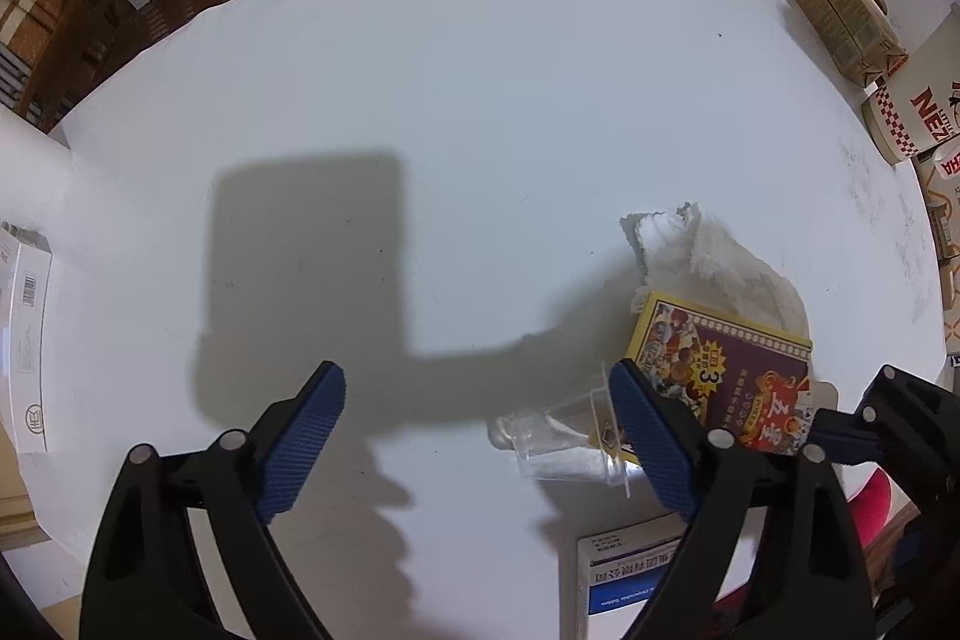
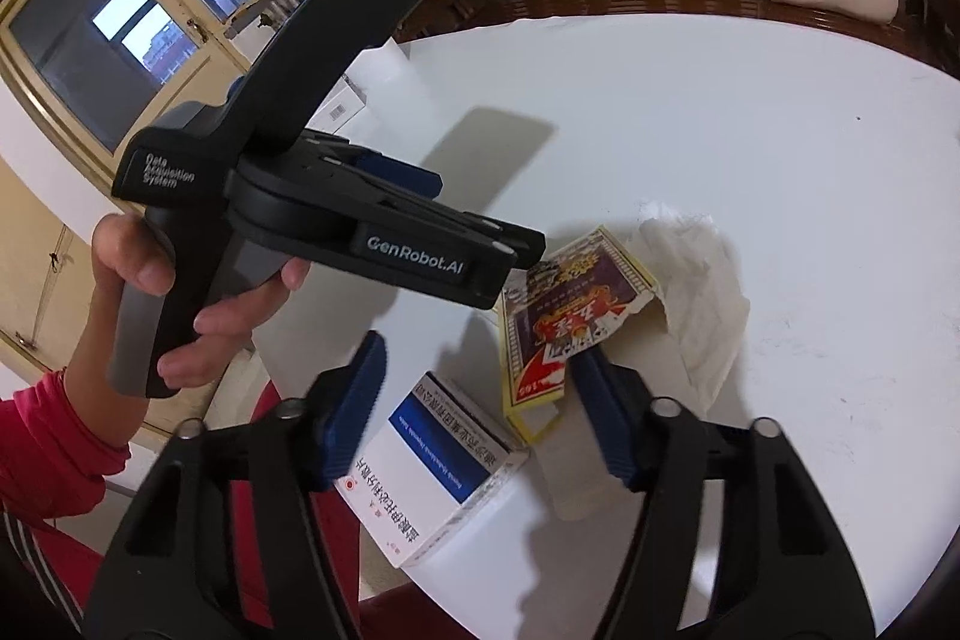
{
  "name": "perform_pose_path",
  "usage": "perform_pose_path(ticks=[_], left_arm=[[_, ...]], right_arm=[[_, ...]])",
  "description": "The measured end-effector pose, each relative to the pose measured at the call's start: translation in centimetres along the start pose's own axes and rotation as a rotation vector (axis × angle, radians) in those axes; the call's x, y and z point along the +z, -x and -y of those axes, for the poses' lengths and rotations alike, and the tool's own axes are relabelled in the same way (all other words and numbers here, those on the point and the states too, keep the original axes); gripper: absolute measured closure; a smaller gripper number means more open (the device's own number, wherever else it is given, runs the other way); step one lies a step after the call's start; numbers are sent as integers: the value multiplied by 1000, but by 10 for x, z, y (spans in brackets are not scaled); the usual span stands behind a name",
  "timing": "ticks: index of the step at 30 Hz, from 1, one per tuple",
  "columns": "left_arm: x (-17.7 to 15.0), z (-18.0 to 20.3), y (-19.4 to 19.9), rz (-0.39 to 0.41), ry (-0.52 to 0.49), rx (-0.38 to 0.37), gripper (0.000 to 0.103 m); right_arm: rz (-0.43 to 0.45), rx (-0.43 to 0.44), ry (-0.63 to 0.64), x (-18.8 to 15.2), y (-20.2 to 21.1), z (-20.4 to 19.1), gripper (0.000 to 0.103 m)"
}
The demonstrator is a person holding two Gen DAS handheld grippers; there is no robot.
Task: Collect trash
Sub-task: 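Close the right gripper on the purple-and-yellow card box while the left gripper grasps the clear plastic cup, then carry the held card box and plastic cup down over the white bag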
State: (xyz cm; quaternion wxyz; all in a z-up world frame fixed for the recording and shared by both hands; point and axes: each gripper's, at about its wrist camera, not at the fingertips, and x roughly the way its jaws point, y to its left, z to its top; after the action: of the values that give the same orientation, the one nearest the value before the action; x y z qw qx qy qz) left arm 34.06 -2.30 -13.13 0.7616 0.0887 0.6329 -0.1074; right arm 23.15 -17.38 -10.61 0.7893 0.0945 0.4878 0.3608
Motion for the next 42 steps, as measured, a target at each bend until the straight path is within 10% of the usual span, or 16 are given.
perform_pose_path(ticks=[10, 26, 42], left_arm=[[-1, -1, -5, -34, 14, -43, 45], [-12, -11, 1, -46, 45, -108, 88], [-27, -30, 37, 13, 92, -108, 96]], right_arm=[[-13, 26, -52, 6, -7, 15, 83], [2, -5, -38, 10, -6, 5, 88], [49, -87, 37, 18, 17, -23, 88]])
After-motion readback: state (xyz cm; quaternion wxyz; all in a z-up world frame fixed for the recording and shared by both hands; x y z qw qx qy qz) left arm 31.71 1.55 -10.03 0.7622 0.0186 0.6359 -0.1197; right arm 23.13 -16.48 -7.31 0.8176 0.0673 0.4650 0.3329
